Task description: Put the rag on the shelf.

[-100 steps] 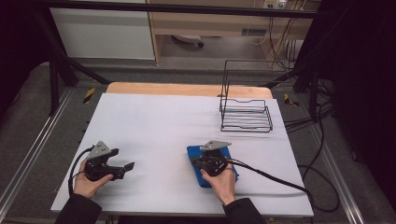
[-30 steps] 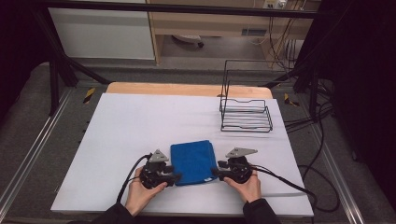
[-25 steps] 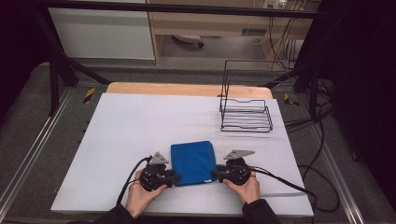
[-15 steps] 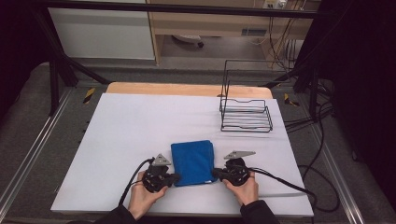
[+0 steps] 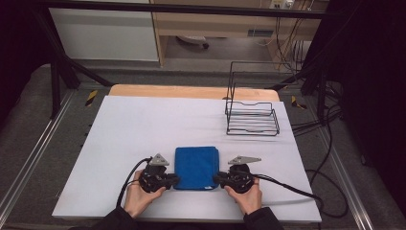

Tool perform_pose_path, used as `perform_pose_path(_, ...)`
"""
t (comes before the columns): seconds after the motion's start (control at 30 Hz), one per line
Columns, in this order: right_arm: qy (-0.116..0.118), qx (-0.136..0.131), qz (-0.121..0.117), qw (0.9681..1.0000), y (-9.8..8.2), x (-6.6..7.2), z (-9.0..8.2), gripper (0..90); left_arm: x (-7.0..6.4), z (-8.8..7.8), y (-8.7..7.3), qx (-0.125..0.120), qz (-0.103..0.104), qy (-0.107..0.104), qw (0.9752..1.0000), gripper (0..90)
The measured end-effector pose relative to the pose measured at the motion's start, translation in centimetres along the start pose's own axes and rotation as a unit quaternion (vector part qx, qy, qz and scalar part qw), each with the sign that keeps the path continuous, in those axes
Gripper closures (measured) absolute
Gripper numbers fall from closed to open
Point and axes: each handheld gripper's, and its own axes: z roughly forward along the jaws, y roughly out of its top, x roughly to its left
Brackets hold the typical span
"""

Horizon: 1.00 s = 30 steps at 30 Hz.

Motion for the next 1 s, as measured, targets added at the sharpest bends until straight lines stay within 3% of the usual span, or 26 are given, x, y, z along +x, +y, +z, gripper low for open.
perform_pose_path(0.07,-0.003,-0.011,-0.016,0.9998,0.2,-0.3,-0.4,57.9,0.3,-0.5,0.4,-0.015,0.003,0.01,0.9998,56.8)
perform_pose_path(0.1,-0.013,-0.022,-0.035,0.9991,0.4,-0.8,-0.7,51.9,0.6,-0.8,0.8,-0.024,0.003,0.015,0.9996,47.2)
perform_pose_path(0.17,-0.013,-0.025,-0.037,0.9989,0.5,-1.0,-0.9,48.9,1.2,-1.2,1.4,-0.032,-0.001,0.023,0.9992,43.9)
perform_pose_path(0.27,-0.026,-0.043,-0.053,0.9973,0.7,-2.1,-1.5,35.7,2.6,-1.5,2.5,-0.046,-0.015,0.023,0.9985,33.8)
perform_pose_path(0.43,-0.027,-0.052,-0.052,0.9969,0.8,-3.1,-2.0,26.5,4.4,-0.6,4.5,-0.049,-0.028,0.051,0.9971,29.9)
perform_pose_path(0.57,-0.029,-0.058,-0.053,0.9965,0.7,-3.6,-2.2,18.9,5.2,0.7,5.7,-0.046,-0.041,0.061,0.9962,30.8)
perform_pose_path(0.73,-0.03,-0.057,-0.056,0.9964,0.6,-3.8,-2.2,13.7,5.8,2.8,6.6,-0.04,-0.054,0.069,0.9953,44.0)
perform_pose_path(0.9,-0.025,-0.057,-0.055,0.9965,0.5,-3.8,-2.1,11.8,6.2,4.5,6.3,-0.011,-0.053,0.084,0.995,53.9)
perform_pose_path(1.0,-0.026,-0.055,-0.057,0.9965,0.5,-3.8,-2.1,11.3,6.6,4.8,5.8,-0.013,-0.059,0.072,0.9955,60.2)
